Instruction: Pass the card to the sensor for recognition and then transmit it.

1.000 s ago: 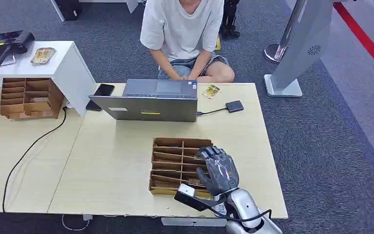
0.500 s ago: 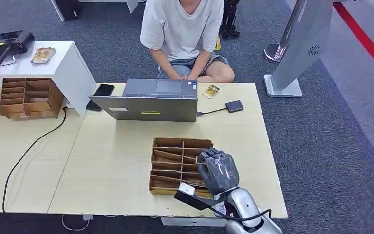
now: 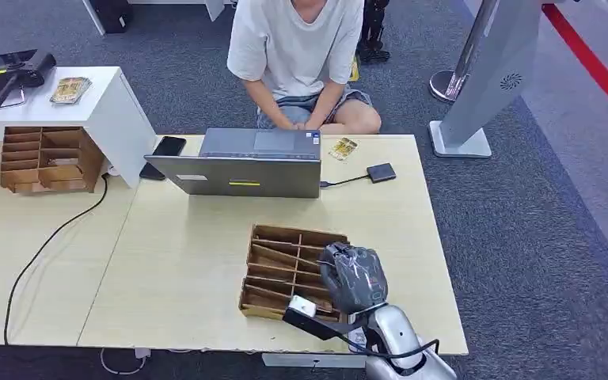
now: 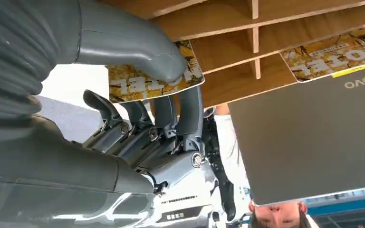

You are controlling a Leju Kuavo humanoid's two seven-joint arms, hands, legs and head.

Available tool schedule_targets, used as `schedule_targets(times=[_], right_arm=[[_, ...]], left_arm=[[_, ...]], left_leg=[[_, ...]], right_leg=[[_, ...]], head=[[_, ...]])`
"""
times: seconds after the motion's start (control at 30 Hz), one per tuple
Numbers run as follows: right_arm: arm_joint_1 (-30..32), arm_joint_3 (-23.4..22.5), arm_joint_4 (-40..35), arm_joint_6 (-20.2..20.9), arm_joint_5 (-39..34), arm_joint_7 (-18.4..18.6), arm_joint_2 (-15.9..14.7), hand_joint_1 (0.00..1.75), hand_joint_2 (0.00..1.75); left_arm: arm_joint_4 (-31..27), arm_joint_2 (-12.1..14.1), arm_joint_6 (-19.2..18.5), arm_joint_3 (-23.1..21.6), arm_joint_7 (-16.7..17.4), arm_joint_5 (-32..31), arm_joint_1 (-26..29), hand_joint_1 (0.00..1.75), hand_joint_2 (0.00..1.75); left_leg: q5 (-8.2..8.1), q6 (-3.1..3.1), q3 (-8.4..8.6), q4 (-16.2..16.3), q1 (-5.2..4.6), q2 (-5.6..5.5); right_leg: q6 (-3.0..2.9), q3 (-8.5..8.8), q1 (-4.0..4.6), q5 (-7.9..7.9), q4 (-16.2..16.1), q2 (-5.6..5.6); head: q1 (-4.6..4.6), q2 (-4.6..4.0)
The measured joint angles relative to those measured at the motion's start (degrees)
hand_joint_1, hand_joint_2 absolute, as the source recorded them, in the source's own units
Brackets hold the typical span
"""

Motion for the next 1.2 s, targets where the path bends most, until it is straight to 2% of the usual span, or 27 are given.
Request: schedule_targets(times=[0.1,0.2,0.23,0.53,1.0,1.2], right_arm=[[0.0,0.0,0.2,-1.3,0.5,-0.4,0.2,1.68,1.75],[0.2,-0.2,0.2,-3.8,1.2,-1.2,0.6,1.68,1.75],[0.3,-0.2,0.0,-4.8,1.6,-1.5,0.8,1.59,1.75],[1.8,-1.4,-2.7,-10.1,3.3,-4.2,1.7,1.62,1.75],[2.5,-1.9,-4.6,-10.4,3.6,-4.6,2.0,1.61,1.75],[3.9,-3.3,-7.3,-10.7,4.8,-8.0,2.6,1.61,1.75]], left_arm=[[0.0,0.0,0.0,0.0,0.0,0.0,0.0,0.00,0.00],[0.0,0.0,0.0,0.0,0.0,0.0,0.0,0.00,0.00],[0.0,0.0,0.1,0.0,0.0,0.0,0.0,0.00,0.00],[0.0,0.0,0.3,0.0,0.0,0.3,0.0,0.00,0.00],[0.0,0.0,0.3,0.0,0.0,0.3,0.0,0.00,0.00],[0.0,0.0,0.5,0.0,0.0,0.3,0.0,0.00,0.00]], left_leg=[[0.00,0.00,0.00,0.0,0.00,0.00],[0.00,0.00,0.00,0.0,0.00,0.00],[0.00,0.00,0.00,0.0,0.00,0.00],[0.00,0.00,0.00,0.0,0.00,0.00],[0.00,0.00,0.00,0.0,0.00,0.00],[0.00,0.00,0.01,0.0,0.00,0.00]], right_leg=[[0.00,-0.01,0.00,0.00,0.0,0.00],[0.00,-0.01,0.00,0.00,0.0,0.00],[0.00,-0.01,0.00,0.00,0.0,0.00],[0.00,-0.01,0.00,0.00,0.0,0.00],[0.00,-0.01,0.00,0.00,0.0,0.00],[0.00,-0.01,0.00,0.00,0.0,0.01]], head=[[0.00,0.00],[-0.02,0.00],[0.00,0.00],[-0.02,0.00],[-0.02,0.00],[-0.02,0.00]])
